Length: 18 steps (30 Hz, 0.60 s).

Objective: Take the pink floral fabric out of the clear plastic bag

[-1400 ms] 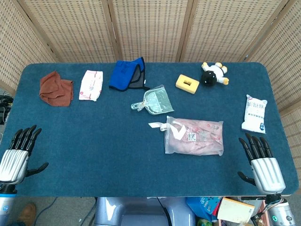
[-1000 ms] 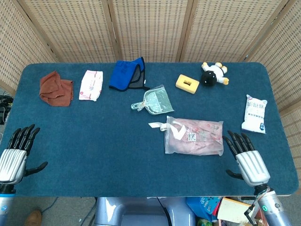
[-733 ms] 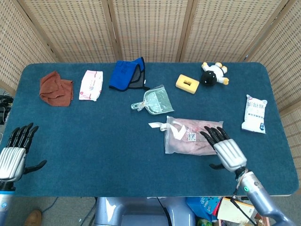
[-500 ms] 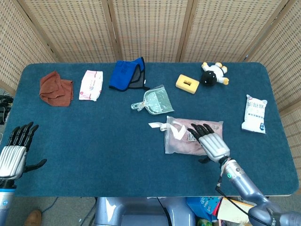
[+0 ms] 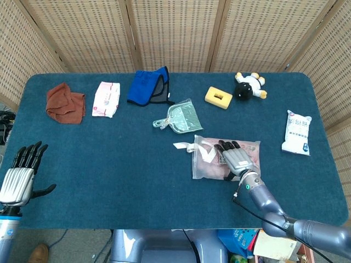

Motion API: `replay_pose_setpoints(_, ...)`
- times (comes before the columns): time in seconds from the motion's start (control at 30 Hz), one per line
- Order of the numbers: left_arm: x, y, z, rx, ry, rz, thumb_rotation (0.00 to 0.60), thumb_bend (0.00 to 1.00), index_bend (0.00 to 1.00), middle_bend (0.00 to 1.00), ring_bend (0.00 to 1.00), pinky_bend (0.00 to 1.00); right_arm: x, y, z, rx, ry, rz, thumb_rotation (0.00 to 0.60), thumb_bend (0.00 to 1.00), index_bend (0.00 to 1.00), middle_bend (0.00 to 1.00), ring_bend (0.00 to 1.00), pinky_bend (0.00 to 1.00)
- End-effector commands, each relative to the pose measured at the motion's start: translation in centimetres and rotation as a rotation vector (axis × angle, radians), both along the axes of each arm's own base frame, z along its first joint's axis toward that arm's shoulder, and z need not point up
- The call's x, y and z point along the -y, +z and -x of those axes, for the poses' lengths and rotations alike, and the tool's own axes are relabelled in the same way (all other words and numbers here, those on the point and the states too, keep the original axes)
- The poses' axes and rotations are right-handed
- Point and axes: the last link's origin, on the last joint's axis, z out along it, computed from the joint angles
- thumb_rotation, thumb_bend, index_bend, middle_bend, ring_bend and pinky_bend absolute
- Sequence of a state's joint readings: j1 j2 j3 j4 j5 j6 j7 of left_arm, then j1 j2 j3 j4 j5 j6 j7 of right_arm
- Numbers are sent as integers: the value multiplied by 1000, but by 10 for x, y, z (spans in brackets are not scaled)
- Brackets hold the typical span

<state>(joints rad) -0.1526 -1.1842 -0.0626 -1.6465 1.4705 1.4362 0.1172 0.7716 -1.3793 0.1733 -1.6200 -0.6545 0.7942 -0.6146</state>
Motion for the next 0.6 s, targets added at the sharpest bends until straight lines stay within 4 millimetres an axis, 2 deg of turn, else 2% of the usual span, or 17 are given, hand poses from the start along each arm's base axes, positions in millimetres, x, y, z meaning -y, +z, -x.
replay_pose_setpoints(0.03,-1,-1,0,-2,3,3,600,103,0,0,0,0,8,-5,5,-43,-35,-8,600,0,0,0,0,0)
replay_pose_setpoints(0.17,-2,-2,1,-6,7,7,600,103,0,0,0,0,15,-6,12,-75,-74,-2,600,0,0,0,0,0)
replay_pose_setpoints(0.23,-2,-2,1,-8,9,8,600,104,0,0,0,0,16,-7,14,-96,-75,1,600,0,0,23,16,51)
replay_pose_setpoints(0.3,-3,-3,1,-10,11,10,600,104,0,0,0,0,17,-8,16,-108,-70,11,600,13,41,174,171,229)
replay_pose_setpoints(0.33,-3,-4,1,-11,11,11,600,104,0,0,0,0,18,-8,16,-110,-67,18,600,55,85,245,247,301)
replay_pose_setpoints(0.37,-4,-4,1,-12,11,12,600,104,0,0,0,0,18,-9,16,-114,-61,23,600,172,181,344,353,405)
replay_pose_setpoints(0.4,-4,-4,1,-13,12,12,600,103,0,0,0,0,19,-9,17,-118,-54,26,600,341,293,428,435,498)
replay_pose_setpoints(0.5,-5,-6,1,-15,13,13,600,105,0,0,0,0,18,-11,17,-113,-35,34,600,750,488,575,567,644)
replay_pose_setpoints(0.6,-6,-7,0,-14,14,12,600,106,0,0,0,0,16,-9,15,-86,-3,44,600,954,538,613,601,663)
